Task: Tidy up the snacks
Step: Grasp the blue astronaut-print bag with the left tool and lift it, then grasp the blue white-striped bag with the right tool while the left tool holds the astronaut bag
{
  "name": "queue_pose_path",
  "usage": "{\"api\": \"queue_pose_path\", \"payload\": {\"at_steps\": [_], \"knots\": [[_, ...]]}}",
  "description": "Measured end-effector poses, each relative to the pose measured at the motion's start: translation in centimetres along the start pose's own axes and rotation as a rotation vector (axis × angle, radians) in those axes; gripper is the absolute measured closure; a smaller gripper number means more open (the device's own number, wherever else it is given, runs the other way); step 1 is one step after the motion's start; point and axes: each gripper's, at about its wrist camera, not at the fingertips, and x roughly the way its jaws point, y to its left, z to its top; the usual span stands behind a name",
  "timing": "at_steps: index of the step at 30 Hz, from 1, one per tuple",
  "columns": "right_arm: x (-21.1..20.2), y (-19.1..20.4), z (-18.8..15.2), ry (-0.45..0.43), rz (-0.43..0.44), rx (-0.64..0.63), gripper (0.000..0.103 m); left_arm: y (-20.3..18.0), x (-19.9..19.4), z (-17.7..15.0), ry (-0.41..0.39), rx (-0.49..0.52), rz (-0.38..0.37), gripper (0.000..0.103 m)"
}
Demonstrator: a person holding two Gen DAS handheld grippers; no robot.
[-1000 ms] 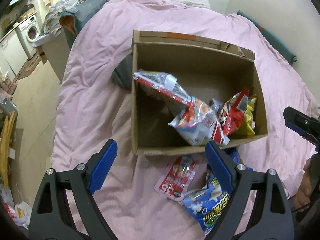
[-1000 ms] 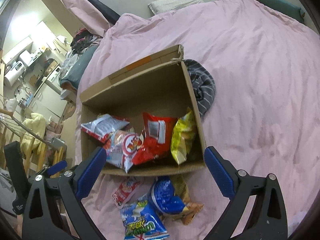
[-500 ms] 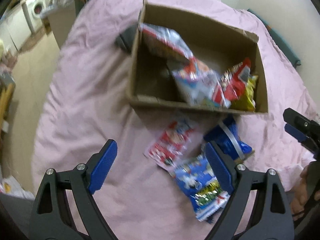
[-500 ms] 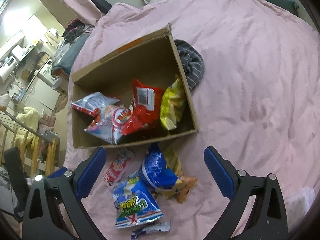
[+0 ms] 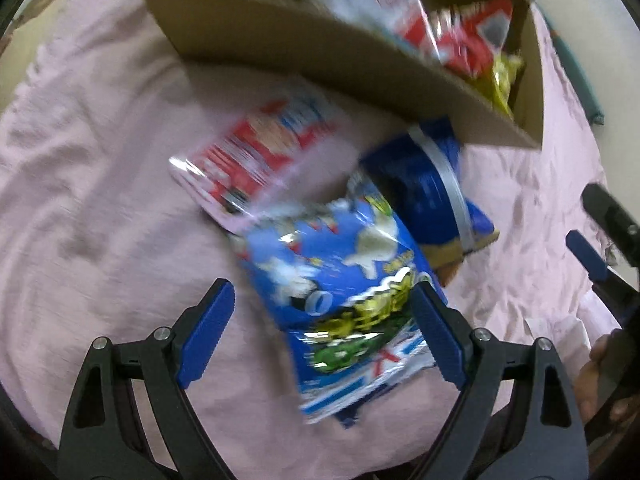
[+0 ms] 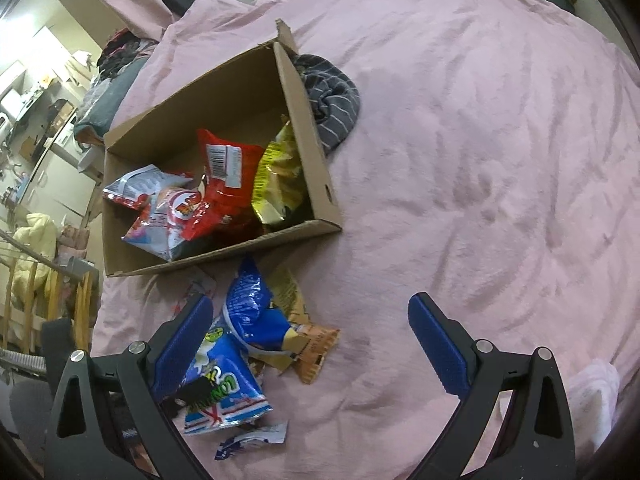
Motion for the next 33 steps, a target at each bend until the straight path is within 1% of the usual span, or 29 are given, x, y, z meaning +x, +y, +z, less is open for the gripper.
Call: {"api": "queue_pose_path", "payload": {"at_steps": [1, 3, 4, 6, 10, 13, 16, 18, 20, 22, 23, 25, 29, 31, 33], "knots": [[0.0, -0.1, 0.0, 0.002, 0.004, 0.005, 0.003, -0.3, 0.6, 0.1, 0.028, -0.039, -0.004, 0.015], [0.0, -0.3, 0.2, 0.003, 0.014, 0.019, 0.003, -0.3, 1.2, 0.2, 0.061, -0.113, -0.008, 0.015], [0.0, -0.4, 0.3, 0.003, 0.022, 0.028, 0.003, -0.5, 1.5, 0.4, 0.068, -0.149, 0.014, 0.014], [0.1, -0.4, 0.6, 0.006, 0.041, 0.043, 0.003, -1.1, 1.8, 0.7, 0.066, -0.181, 0.039, 0.013], [0.0, -0.1, 1.0, 0.006, 0.053, 0.034, 0.003, -2.9, 3.2, 0.9, 0.07, -0.147, 0.125, 0.01], [0.1, -0.2, 1.1, 0.02, 0.064, 0.041, 0.003, -4.0, 4.0, 0.7, 0.073, -0.112, 0.173, 0.009], [0.3, -0.4, 1.3, 0.039, 0.079, 0.061, 0.003, -4.9, 4.4, 0.4, 0.074, -0.086, 0.198, 0.009], [0.2, -0.4, 1.3, 0.042, 0.091, 0.07, 0.003, -5.7, 4.5, 0.2, 0.08, -0.045, 0.188, 0.011], [0.1, -0.3, 1.4, 0.041, 0.1, 0.073, 0.003, -6.0, 4.1, -0.1, 0.072, -0.014, 0.171, 0.019], [0.1, -0.3, 1.3, 0.044, 0.104, 0.075, 0.003, -5.8, 3.4, -0.4, 0.074, 0.02, 0.146, 0.031], [0.1, -0.3, 1.3, 0.048, 0.107, 0.077, 0.003, -5.7, 3.1, -0.6, 0.072, 0.036, 0.137, 0.033], [0.2, -0.2, 1.2, 0.058, 0.115, 0.084, 0.003, -5.9, 2.2, -1.0, 0.064, 0.104, 0.12, 0.04], [0.5, -0.2, 1.0, 0.071, 0.118, 0.095, 0.003, -6.0, -0.2, -1.9, 0.053, 0.208, 0.028, 0.043], [0.7, -0.1, 0.7, 0.08, 0.118, 0.096, 0.003, -6.0, -2.2, -2.4, 0.016, 0.279, 0.0, 0.044], [0.9, 0.1, 0.6, 0.086, 0.12, 0.093, 0.003, -5.9, -4.2, -2.6, -0.041, 0.342, -0.006, 0.044]]}}
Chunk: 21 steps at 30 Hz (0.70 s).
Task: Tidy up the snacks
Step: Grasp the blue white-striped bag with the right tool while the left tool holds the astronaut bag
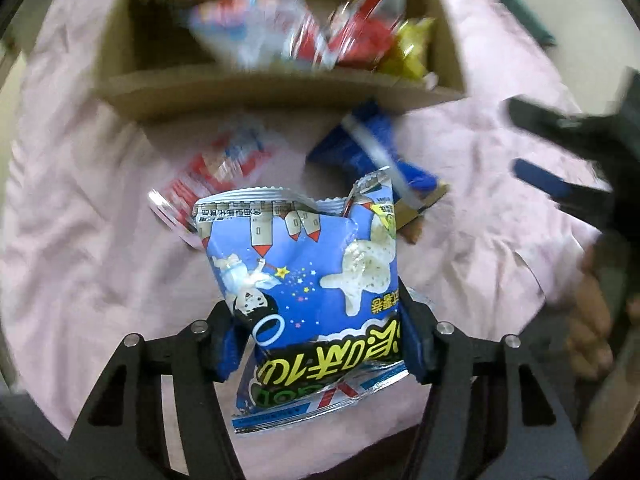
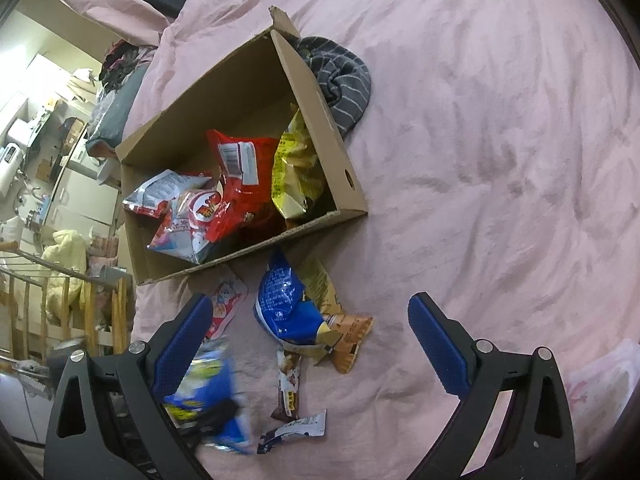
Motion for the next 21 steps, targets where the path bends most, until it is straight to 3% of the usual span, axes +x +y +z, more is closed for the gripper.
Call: {"api": "queue_pose_path", "payload": {"at_steps": [5, 11, 14, 16, 18, 21], "knots": [[1.1, 0.5, -0.3, 0.031, -0.01, -0.015, 0.003, 3.3, -4.9, 0.7, -0.151, 0.093, 0.032, 0.044], [3.3, 2.4, -0.6, 0.087, -0.028, -0.075, 0.003, 7.5, -6.0, 0.9, -0.177, 0.002, 0.04, 0.044], [5.3, 3.1, -1.0, 0.158, 0.0, -0.083, 0.005, 7.5, -5.3, 0.8, -0.194, 0.002, 0.09, 0.044], [7.0, 3.9, -1.3, 0.195, -0.045, -0.126, 0.014, 7.9, -5.3, 1.0, -0.178, -0.044, 0.008, 0.044], [8.2, 4.8, -1.3, 0.206, -0.106, -0.189, 0.018, 8.1, -6.0, 1.2, -0.201, -0.073, -0.039, 0.044], [9.7, 6.0, -1.6, 0.208, -0.201, -0.285, 0.018, 7.9, -6.7, 1.3, -0.241, -0.054, -0.028, 0.044]]}}
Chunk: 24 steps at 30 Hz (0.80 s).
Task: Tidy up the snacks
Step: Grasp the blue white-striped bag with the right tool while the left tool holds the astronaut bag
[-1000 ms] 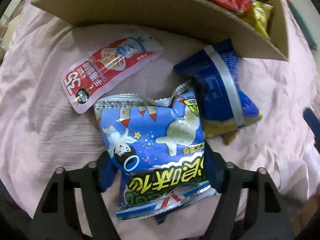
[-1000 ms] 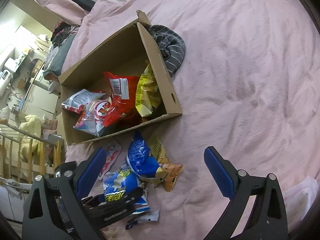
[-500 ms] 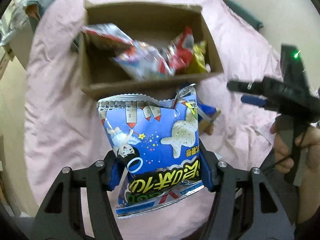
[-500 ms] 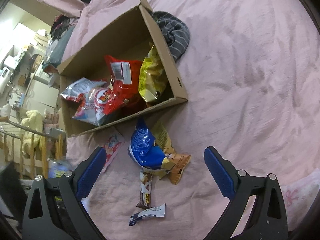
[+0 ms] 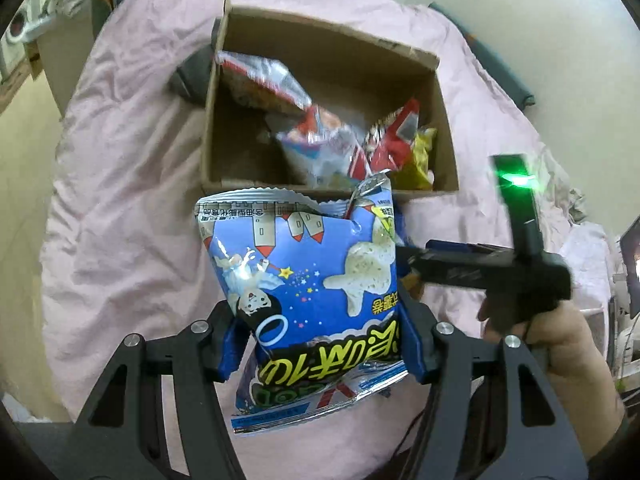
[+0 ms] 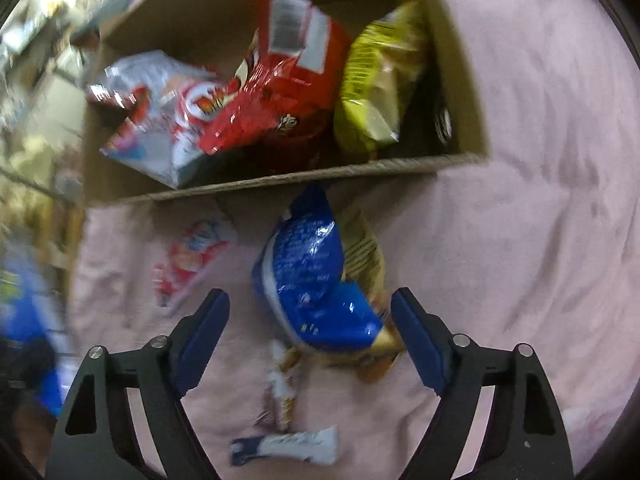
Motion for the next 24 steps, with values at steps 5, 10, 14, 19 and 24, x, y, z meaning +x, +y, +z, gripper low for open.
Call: {"api": "queue_pose_path", "payload": {"at_steps": [5, 10, 14, 19, 24], "knots": [[1.6, 2.6, -0.3, 0.02, -0.089, -0.129, 0.022, -0.7, -0.5, 0.0, -0.033, 0.049, 0.046, 0.044], [1.7, 3.6, -0.6, 0.005, -0.145, -0.189, 0.053, -1.3, -1.0, 0.0, -0.05, 0.084, 0.05, 0.044], [0.4, 3.8, -1.1, -0.025, -0.109, -0.194, 0.064, -1.3, -1.1, 0.1, -0.056, 0.076, 0.041, 0.044], [-2.5, 4.6, -2.3, -0.071, -0.005, -0.196, 0.067, -0.9, -1.3, 0.1, -0.066, 0.066, 0.053, 0.044], [-5.3, 4.3, -3.2, -0.112, 0.105, -0.179, 0.067, -0.4, -1.3, 0.1, -0.076, 0.053, 0.077, 0.044]]}}
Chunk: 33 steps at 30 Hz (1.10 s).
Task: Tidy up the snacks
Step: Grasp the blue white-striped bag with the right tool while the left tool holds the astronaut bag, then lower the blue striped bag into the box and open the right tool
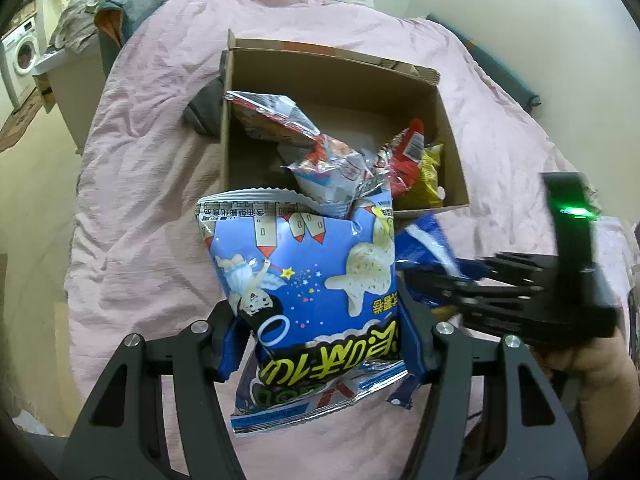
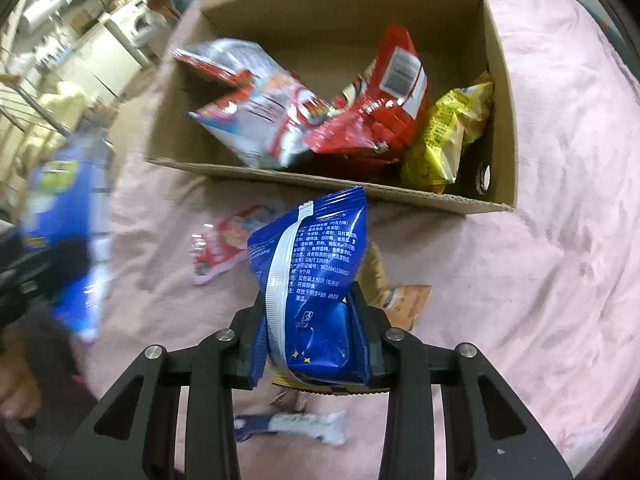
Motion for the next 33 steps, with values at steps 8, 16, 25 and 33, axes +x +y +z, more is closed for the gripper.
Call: {"api": "queue_pose_path", "payload": {"at_steps": [8, 16, 25, 33], "knots": [[-3.4, -1.7, 0.6, -0.111, 0.123, 0.049, 0.067, 1.3, -0.1, 0.2, -0.036, -0.035, 0.054, 0.044], [-6.7, -3.4, 1.1, -0.247, 0.145, 0.103, 0.067, 2.8, -1.0, 0.6, -0.064, -0.069, 0.121, 0.044], [-8.0, -5.2, 2.7, -0.329, 0.161, 0.179, 0.067, 4.6, -2.1, 4.3, -0.105, -0.1, 0.192, 0.044], [-4.3, -1.8, 6.7, -0.233, 0.219, 0.142, 0.067, 6.3, -2.3, 5.9, -0.137, -0.128, 0.218, 0.044]]}}
